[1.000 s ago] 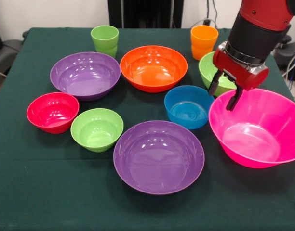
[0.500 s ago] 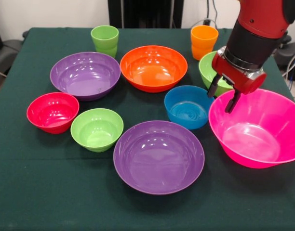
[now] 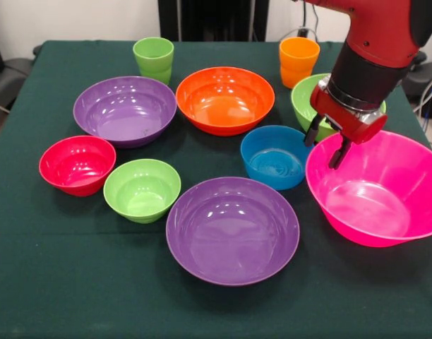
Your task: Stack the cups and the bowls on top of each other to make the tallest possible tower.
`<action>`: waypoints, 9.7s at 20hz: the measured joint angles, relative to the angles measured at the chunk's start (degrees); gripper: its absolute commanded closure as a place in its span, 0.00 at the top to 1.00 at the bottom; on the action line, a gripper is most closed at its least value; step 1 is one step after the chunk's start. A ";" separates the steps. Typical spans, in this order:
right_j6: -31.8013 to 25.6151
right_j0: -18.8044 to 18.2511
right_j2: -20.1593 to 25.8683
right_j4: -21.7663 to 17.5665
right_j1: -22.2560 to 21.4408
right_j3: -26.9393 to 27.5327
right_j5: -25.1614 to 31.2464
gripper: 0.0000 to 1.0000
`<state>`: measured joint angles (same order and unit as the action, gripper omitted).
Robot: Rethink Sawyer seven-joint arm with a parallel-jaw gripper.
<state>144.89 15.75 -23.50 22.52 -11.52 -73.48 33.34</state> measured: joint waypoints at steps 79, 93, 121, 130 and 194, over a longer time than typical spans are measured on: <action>0.01 2.56 0.67 -0.04 -1.29 4.21 -0.04 0.00; 0.01 6.10 -0.12 -0.05 -3.28 0.01 -0.02 0.00; 0.00 6.06 0.07 -0.02 -10.47 -12.30 -4.19 0.00; 0.00 7.58 0.07 -0.02 -10.37 -12.30 -4.19 0.00; 0.00 1.89 1.25 -3.90 -19.92 -19.66 -7.33 0.00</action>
<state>144.89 17.65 -22.25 18.61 -31.43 -93.13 26.02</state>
